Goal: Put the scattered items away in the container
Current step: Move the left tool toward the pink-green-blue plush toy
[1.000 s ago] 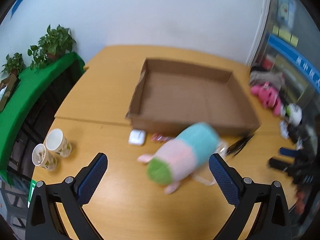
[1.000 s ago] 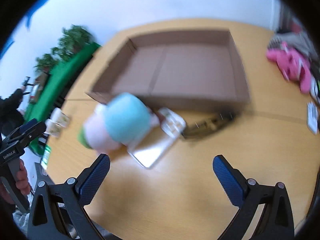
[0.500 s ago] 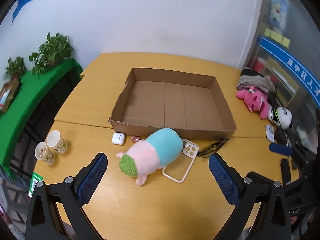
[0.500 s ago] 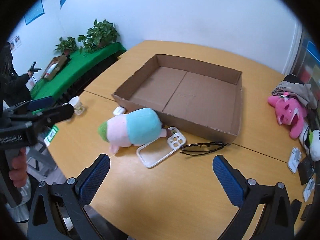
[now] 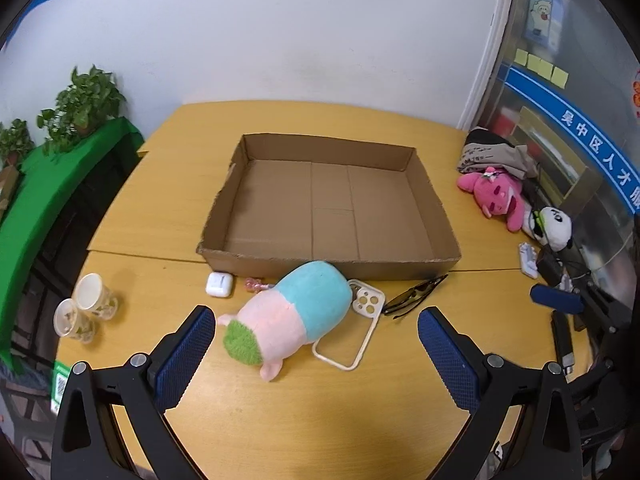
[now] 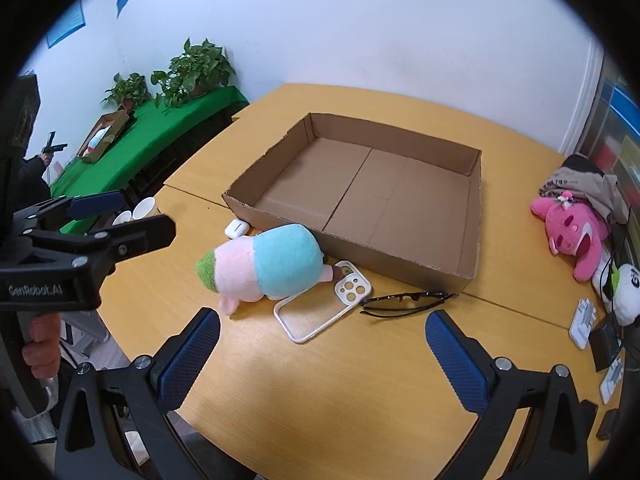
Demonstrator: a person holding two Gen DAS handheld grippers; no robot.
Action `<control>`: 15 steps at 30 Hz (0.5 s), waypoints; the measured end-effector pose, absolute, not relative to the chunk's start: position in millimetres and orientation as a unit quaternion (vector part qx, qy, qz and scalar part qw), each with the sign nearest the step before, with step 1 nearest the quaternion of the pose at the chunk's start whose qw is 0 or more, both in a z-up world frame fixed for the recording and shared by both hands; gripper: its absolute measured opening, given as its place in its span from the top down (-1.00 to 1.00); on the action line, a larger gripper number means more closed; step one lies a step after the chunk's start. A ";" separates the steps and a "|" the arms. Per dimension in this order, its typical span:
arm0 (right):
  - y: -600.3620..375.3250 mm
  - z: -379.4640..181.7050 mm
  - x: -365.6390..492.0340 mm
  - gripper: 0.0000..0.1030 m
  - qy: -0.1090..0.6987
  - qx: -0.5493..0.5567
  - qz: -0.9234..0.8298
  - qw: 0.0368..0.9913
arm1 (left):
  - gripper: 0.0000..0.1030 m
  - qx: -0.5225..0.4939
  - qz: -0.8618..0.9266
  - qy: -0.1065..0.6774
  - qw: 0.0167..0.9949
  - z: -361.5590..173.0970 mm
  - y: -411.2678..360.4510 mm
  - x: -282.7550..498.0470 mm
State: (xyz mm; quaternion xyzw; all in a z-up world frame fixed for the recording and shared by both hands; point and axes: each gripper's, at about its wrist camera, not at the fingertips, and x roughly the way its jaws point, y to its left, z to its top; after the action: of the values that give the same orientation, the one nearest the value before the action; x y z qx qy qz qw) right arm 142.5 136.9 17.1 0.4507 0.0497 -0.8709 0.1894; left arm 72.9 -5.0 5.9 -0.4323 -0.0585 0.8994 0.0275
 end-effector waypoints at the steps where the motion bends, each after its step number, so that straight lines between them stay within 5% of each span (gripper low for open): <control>1: 133.8 16.1 140.0 -0.99 0.052 0.452 -0.871 0.183 | -0.99 -0.434 0.898 -0.057 0.036 5.3 -7.3 67.4; 15: 83.7 -15.5 106.4 -0.99 0.039 0.527 -0.840 0.121 | -0.99 -0.487 0.863 -0.059 0.121 -53.2 -69.2 21.7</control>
State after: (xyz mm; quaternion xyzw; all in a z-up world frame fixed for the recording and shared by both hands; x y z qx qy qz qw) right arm 106.4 83.7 -15.5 0.5270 0.0388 -0.8403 0.1211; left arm 21.7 -69.2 -53.2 -0.4866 -0.0589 0.8632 0.1209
